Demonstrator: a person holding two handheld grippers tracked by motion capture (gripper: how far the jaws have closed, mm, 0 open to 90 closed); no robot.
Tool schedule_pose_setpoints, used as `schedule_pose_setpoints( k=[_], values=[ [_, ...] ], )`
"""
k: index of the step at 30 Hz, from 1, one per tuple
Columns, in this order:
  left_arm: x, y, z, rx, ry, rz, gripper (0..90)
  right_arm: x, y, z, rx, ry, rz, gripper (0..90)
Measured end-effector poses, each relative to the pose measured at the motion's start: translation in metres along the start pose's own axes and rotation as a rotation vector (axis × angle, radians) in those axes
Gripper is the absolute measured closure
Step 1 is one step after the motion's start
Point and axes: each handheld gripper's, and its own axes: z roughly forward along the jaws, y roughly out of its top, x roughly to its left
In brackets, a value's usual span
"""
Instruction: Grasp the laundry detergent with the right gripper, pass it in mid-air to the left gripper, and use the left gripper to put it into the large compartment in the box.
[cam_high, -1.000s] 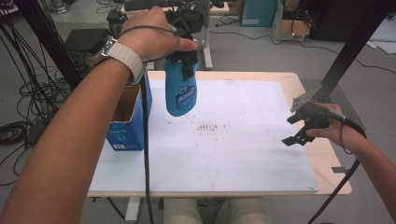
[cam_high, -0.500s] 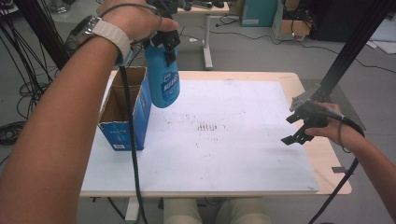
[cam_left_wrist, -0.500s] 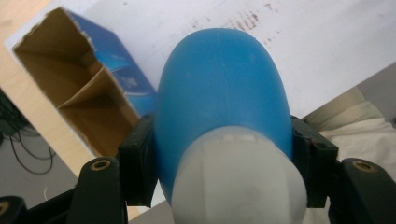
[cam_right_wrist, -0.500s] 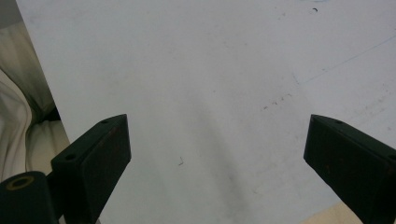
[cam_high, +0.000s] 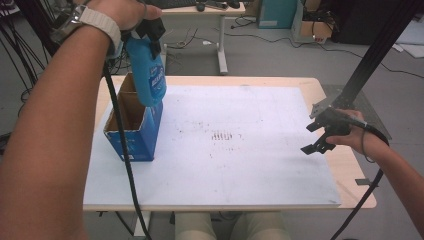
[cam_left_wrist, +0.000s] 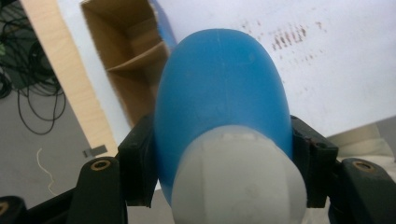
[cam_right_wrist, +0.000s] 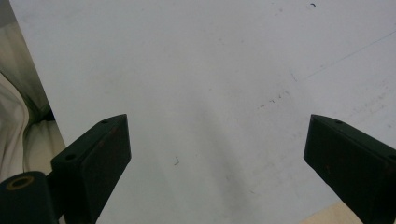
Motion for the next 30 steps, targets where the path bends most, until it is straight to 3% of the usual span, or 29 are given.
schedule_pose_setpoints(
  k=[14,30],
  values=[
    [0.032,-0.006,-0.003,-0.01,0.042,-0.142,37.4,-0.004,-0.001,0.002,0.004,0.004,0.001,7.3],
    [0.056,-0.011,0.015,-0.001,0.054,-0.224,37.4,-0.007,-0.004,0.002,0.0,-0.001,0.01,7.2]
  ],
)
